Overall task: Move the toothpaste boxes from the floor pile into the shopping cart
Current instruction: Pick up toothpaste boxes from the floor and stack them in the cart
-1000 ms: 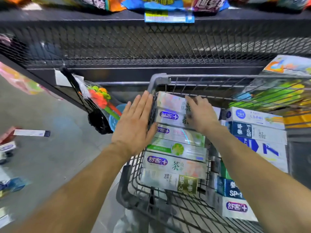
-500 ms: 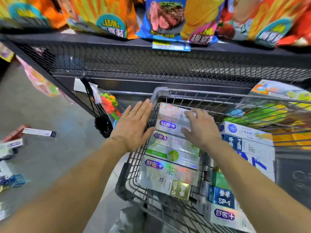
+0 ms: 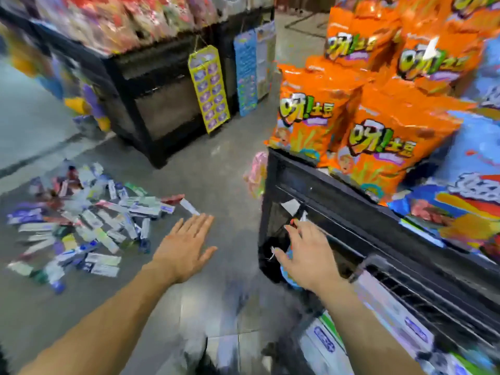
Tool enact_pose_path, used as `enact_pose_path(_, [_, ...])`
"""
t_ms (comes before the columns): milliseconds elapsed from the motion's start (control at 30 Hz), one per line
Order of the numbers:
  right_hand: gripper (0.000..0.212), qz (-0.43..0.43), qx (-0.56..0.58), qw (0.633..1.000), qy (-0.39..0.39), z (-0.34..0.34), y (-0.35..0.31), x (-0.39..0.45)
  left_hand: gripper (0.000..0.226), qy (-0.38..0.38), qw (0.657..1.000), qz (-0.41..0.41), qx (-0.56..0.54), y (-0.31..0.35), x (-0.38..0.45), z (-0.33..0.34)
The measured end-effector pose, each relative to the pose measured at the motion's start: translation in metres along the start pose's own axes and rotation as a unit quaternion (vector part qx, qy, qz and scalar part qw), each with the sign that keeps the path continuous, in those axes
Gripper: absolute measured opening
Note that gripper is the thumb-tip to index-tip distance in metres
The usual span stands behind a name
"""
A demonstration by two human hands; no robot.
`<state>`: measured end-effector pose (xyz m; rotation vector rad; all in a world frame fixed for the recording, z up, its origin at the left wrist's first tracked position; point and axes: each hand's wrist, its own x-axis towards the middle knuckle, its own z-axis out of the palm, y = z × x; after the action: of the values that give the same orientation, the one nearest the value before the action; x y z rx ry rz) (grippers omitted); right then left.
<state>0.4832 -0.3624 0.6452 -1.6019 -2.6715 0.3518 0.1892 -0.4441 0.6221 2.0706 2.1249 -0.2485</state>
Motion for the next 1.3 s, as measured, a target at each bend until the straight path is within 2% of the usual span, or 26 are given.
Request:
enact_pose_path(133, [0.071,-0.099,-0.024,0.994,-0.033,0.009,-0.103,0.067,0.088,-0.001,0.991,-0.130,-0.036,-0.093,-0.053,0.002])
enact_pose_path(267, [0.077,-0.158,-0.025,0.984,-0.072,0.033,-0.196,0.129,0.085,0.005,0.975,-0.212,-0.061,-0.179,-0.077,0.010])
enact_pose_path(433, [0.072,-0.167,-0.038,0.980,-0.105,0.068,-0.289,0.204,0.092,-0.016,0.960,-0.261,-0.104,-0.282,-0.070,0.030])
enact_pose_path(567, [0.070,-0.147,-0.042,0.980,-0.128,0.095,-0.332,0.260,0.100,-0.029,0.957,-0.267,-0.113,-0.345,-0.044,0.044])
enact_pose_path(733, [0.070,-0.116,-0.023,0.978,-0.171,0.128,-0.351,0.330,0.093,-0.049,0.951,-0.269,-0.142,-0.394,0.019,0.069])
enact_pose_path(833, [0.069,-0.103,-0.024,0.976,-0.190,0.155,-0.350,0.383,0.078,-0.072,0.950,-0.264,-0.153,-0.418,0.072,0.095])
enact_pose_path(967, [0.066,-0.091,-0.020,0.974,-0.209,0.206,-0.343,0.464,0.080,-0.111,0.949,-0.256,-0.148,-0.450,0.154,0.140])
enact_pose_path(1233, [0.062,-0.072,-0.020,0.967,-0.245,0.354,-0.314,0.618,0.092,-0.130,0.944,-0.263,-0.151,-0.511,0.321,0.266])
enact_pose_path(1300, [0.061,-0.067,-0.024,0.965,-0.251,0.402,-0.307,0.644,0.086,-0.137,0.943,-0.259,-0.160,-0.523,0.352,0.314])
